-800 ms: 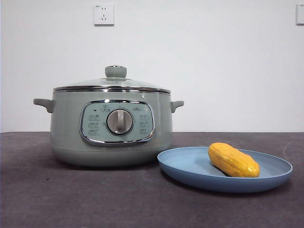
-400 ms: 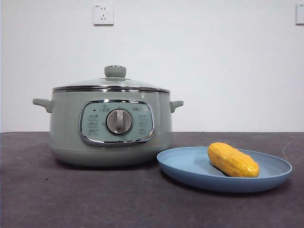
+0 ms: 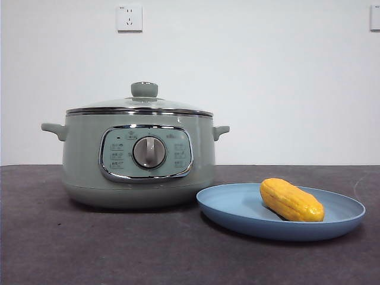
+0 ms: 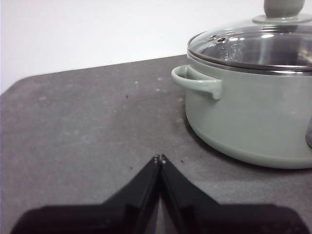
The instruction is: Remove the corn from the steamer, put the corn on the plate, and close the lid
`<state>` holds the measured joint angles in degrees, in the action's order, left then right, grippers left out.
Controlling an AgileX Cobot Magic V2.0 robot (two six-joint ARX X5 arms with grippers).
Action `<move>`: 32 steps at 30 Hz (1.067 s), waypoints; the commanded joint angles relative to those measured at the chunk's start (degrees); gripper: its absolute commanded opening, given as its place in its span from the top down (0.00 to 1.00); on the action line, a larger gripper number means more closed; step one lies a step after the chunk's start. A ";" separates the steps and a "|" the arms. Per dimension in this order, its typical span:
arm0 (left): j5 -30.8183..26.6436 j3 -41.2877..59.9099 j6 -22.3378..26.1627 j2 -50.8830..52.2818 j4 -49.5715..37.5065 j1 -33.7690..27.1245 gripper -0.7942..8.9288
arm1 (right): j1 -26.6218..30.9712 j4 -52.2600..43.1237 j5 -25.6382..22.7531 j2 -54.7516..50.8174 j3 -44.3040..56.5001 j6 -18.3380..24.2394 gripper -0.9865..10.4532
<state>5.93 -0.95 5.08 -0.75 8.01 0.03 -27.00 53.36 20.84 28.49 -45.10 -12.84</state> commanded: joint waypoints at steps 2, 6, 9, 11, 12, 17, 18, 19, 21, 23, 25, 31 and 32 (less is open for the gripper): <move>-0.02 0.79 -2.78 0.63 2.29 -0.13 0.92 | -0.11 -0.22 -0.15 0.00 0.02 0.26 0.91; 0.33 0.79 -3.91 0.63 2.08 -0.13 0.92 | -0.11 -0.24 -0.15 0.00 0.02 0.26 0.91; 0.22 0.79 -3.80 0.63 1.92 -0.13 0.92 | -0.11 -0.22 -0.17 0.00 0.02 0.26 0.91; 0.13 0.79 -3.80 0.63 1.92 -0.13 0.92 | -0.11 -0.22 -0.15 0.00 0.02 0.26 0.91; 0.13 0.79 -3.80 0.61 1.92 -0.13 0.92 | -0.11 -0.22 -0.15 0.00 0.02 0.26 0.91; 0.15 0.79 -3.82 0.59 1.92 -0.13 0.92 | -0.11 -0.22 -0.15 0.00 0.02 0.26 0.91; 0.15 0.79 -3.80 0.59 1.92 -0.13 0.92 | -0.11 -0.22 -0.17 0.00 0.02 0.26 0.91; 0.15 0.79 -3.82 0.59 1.92 -0.13 0.92 | -0.11 -0.22 -0.15 0.00 0.02 0.26 0.91; 0.15 0.79 -3.80 0.59 1.92 -0.13 0.92 | -0.11 -0.22 -0.15 0.00 0.02 0.26 0.91; 0.15 0.79 -3.80 0.59 1.92 -0.13 0.92 | -0.11 -0.22 -0.15 0.00 0.02 0.26 0.91; 0.15 0.79 -3.80 0.59 1.92 -0.13 0.92 | -0.11 -0.22 -0.17 0.00 0.02 0.26 0.91; 0.15 0.79 -3.80 0.59 1.92 -0.13 0.92 | 3.21 -4.15 -5.57 -1.88 0.04 7.89 0.91; 0.15 0.79 -3.80 0.59 1.92 -0.13 0.92 | 4.70 -5.75 -5.51 -2.47 0.09 9.66 0.91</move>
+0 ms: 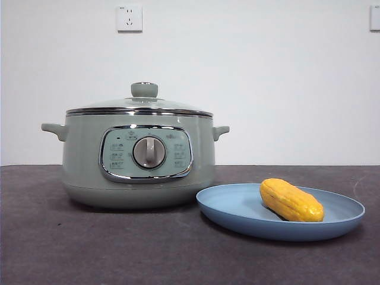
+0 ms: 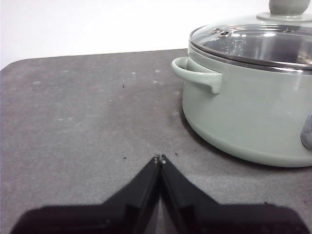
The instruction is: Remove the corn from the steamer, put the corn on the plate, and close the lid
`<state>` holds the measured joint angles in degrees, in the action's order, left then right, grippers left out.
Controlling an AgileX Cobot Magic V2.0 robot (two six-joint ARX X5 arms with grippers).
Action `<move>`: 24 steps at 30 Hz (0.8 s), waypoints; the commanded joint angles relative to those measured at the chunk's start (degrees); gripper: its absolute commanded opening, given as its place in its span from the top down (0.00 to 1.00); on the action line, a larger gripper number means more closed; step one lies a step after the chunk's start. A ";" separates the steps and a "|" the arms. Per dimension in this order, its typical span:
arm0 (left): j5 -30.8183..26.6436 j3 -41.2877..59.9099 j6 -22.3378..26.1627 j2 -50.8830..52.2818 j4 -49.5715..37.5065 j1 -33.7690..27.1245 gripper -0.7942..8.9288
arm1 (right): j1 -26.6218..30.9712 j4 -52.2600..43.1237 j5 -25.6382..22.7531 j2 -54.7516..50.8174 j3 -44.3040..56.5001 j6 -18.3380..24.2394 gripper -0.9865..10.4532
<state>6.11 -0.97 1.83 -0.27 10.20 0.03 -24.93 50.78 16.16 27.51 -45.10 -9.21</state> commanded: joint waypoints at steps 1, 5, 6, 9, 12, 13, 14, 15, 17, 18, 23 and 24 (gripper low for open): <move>-0.02 0.81 -0.55 0.11 -0.26 -0.13 0.92 | 4.66 -5.42 0.15 -2.43 0.22 7.74 0.91; -0.02 0.81 -0.55 0.11 -0.26 -0.13 0.92 | 12.55 -16.13 3.15 -7.04 3.50 10.40 0.91; -0.02 0.81 -0.55 0.11 -0.26 -0.13 0.92 | 14.34 -19.23 2.78 -8.41 5.40 10.43 0.91; -0.02 0.81 -0.55 0.11 -0.26 -0.13 0.92 | 18.69 -27.96 2.86 -12.74 13.03 10.21 0.91; -0.02 0.81 -0.55 0.11 -0.26 -0.13 0.92 | 21.22 -34.69 2.97 -17.35 21.66 9.11 0.91; -0.02 0.81 -0.55 0.11 -0.28 -0.13 0.92 | 21.86 -36.79 2.89 -19.04 24.85 7.98 0.91; -0.02 0.81 -0.55 0.11 -0.26 -0.13 0.92 | 22.21 -37.86 2.64 -20.28 27.08 7.19 0.91; -0.02 0.81 -0.55 0.11 -0.26 -0.13 0.92 | 22.43 -38.84 1.73 -21.40 29.18 6.40 0.91; -0.02 0.81 -0.55 0.11 -0.26 -0.13 0.92 | 22.62 -39.69 -1.36 -23.82 33.40 4.39 0.91; -0.02 0.81 -0.55 0.11 -0.26 -0.13 0.92 | 22.64 -39.71 -1.97 -24.76 34.95 3.56 0.91; -0.02 0.81 -0.55 0.11 -0.26 -0.13 0.92 | 22.64 -39.85 -3.02 -27.43 40.92 1.68 0.91; -0.04 0.81 -0.55 0.11 -0.26 -0.13 0.92 | 22.64 -39.80 -2.97 -27.43 41.57 1.66 0.91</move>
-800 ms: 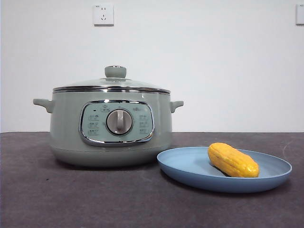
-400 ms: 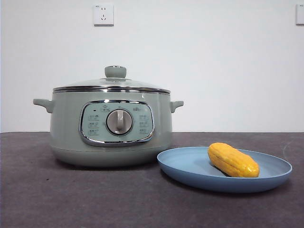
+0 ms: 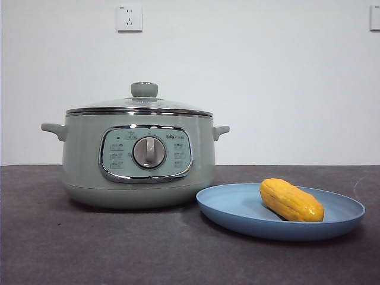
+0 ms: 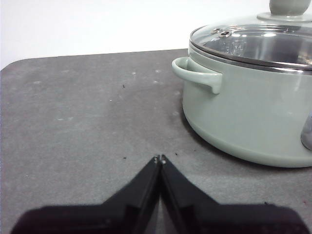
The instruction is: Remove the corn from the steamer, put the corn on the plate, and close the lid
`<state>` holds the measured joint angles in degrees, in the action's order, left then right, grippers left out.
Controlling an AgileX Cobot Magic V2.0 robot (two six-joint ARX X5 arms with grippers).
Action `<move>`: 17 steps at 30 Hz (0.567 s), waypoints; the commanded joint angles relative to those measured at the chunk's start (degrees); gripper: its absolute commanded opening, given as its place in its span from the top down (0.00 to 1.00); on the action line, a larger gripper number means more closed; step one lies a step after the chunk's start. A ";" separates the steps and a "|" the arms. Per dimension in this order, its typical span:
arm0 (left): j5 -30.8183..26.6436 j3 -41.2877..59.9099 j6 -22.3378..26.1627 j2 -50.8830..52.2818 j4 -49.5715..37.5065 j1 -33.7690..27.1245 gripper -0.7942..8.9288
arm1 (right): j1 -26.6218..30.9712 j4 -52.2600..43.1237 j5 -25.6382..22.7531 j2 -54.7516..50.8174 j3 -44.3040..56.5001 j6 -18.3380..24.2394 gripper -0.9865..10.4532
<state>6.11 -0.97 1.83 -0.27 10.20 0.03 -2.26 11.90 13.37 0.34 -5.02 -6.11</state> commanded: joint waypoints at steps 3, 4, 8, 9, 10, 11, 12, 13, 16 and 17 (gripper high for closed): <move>-0.02 0.81 -0.55 0.11 -0.26 -0.13 0.92 | -0.02 -0.87 0.17 -0.26 3.34 -1.57 0.91; -0.02 0.81 -0.55 0.11 -0.26 -0.13 0.92 | -0.04 -0.87 0.17 -0.26 3.98 -1.57 0.91; -0.02 0.81 -0.55 0.11 -0.26 -0.13 0.92 | -0.02 -1.16 0.00 -0.26 4.22 -0.76 0.91; -0.02 0.81 -0.55 0.11 -0.28 -0.13 0.92 | -0.02 -1.16 -0.04 -0.26 4.22 -0.98 0.91; -0.02 0.81 -0.55 0.11 -0.26 -0.13 0.92 | -0.04 -1.18 -0.02 -0.26 4.22 -1.11 0.91; -0.02 0.81 -0.55 0.11 -0.28 -0.13 0.92 | -0.04 -1.18 -0.04 -0.26 4.22 -1.09 0.91; -0.02 0.81 -0.55 0.11 -0.28 -0.13 0.92 | -0.04 -1.18 -0.02 -0.26 4.22 -1.09 0.91; -0.02 0.81 -0.57 0.11 -0.28 -0.13 0.92 | -0.04 -1.16 -0.09 -0.26 4.22 -1.09 0.91; -0.02 0.81 -0.57 0.11 -0.28 -0.13 0.92 | -0.04 -1.16 -0.20 -0.26 4.22 -1.09 0.91; -0.02 0.81 -0.55 0.11 -0.28 -0.13 0.92 | -0.04 -1.16 -0.20 -0.26 4.22 -1.09 0.91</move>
